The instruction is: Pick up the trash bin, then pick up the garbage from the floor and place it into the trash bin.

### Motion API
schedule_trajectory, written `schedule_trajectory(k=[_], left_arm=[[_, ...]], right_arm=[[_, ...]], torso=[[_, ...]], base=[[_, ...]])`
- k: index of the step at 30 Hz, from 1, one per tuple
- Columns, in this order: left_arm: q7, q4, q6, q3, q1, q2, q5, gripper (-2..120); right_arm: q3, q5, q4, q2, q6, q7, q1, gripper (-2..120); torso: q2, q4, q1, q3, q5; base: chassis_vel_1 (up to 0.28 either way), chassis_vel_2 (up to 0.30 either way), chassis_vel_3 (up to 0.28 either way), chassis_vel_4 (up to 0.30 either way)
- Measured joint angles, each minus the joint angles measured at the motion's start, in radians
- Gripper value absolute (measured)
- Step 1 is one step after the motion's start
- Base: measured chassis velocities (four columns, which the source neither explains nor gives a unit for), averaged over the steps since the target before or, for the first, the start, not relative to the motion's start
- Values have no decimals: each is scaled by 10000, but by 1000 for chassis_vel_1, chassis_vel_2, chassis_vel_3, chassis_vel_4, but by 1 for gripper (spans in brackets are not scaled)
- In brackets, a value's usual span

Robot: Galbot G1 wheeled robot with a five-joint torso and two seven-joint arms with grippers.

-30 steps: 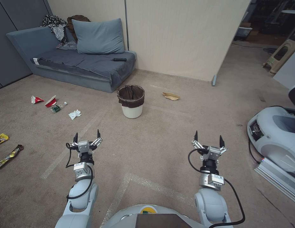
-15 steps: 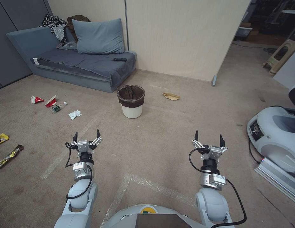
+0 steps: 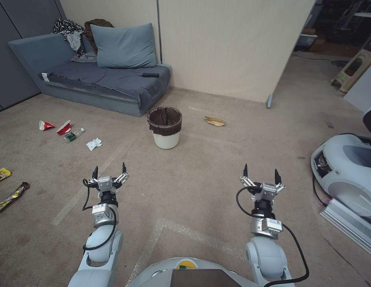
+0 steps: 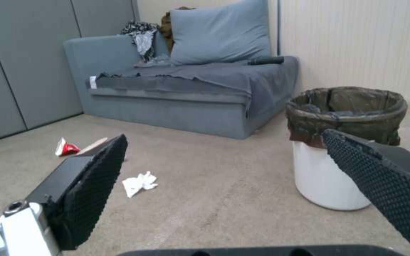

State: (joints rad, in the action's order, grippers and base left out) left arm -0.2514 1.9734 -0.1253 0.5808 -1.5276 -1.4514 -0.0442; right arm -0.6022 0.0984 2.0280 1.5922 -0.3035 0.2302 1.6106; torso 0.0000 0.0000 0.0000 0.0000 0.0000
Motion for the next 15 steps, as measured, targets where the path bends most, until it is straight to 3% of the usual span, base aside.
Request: schedule_trajectory(k=[9,15], left_arm=[[8,57,2,-12,-25,-34,12,100],[9,65,3,-12,-28,-35,20,100]], right_arm=[[-17,-6,-39,-2,-36,5,-37,100],[-21,-5,-52,-1,-43,9,-40,100]], torso=[[0,-1,0,-1,0],[0,2,0,0,3]], base=[[-40,30,39,-30],[-161,181,167,-157]])
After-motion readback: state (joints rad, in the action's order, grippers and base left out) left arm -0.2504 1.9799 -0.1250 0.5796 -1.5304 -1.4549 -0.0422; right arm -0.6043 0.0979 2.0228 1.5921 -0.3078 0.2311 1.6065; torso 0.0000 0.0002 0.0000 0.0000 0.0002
